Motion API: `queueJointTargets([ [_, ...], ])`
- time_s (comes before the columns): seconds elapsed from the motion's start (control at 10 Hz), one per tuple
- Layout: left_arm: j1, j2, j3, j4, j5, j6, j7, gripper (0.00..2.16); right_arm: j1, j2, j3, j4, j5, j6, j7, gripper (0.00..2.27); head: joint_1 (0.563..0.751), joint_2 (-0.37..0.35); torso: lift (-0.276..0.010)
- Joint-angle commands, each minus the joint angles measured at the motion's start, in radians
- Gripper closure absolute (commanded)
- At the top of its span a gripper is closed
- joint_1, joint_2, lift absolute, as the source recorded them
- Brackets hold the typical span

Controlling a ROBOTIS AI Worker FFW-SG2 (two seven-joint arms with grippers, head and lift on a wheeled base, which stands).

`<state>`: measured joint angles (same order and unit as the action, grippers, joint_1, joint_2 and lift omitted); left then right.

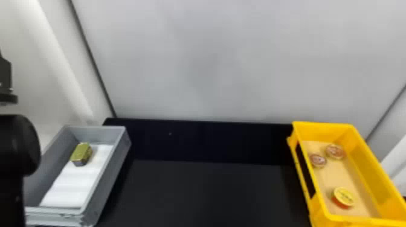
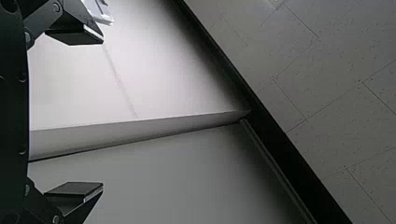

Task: Pick up the round yellow can and place it in the yellow rectangular box

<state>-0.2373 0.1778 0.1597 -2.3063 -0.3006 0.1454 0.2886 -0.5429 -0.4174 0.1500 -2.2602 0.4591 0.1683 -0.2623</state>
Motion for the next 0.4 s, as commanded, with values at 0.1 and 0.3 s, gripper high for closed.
queueJointTargets([
  [0.1, 0.000, 0.011, -0.002, -0.001, 0.000, 0.002, 0.001, 0.16, 0.009, 0.005, 0.008, 0.011, 0.000, -0.003, -0.003, 0.05, 0.663, 0.054, -0.010],
  [0.3, -0.004, 0.017, -0.003, -0.001, 0.000, 0.002, 0.001, 0.16, 0.012, 0.005, 0.003, 0.008, -0.005, -0.003, -0.006, 0.05, 0.663, 0.054, -0.010],
])
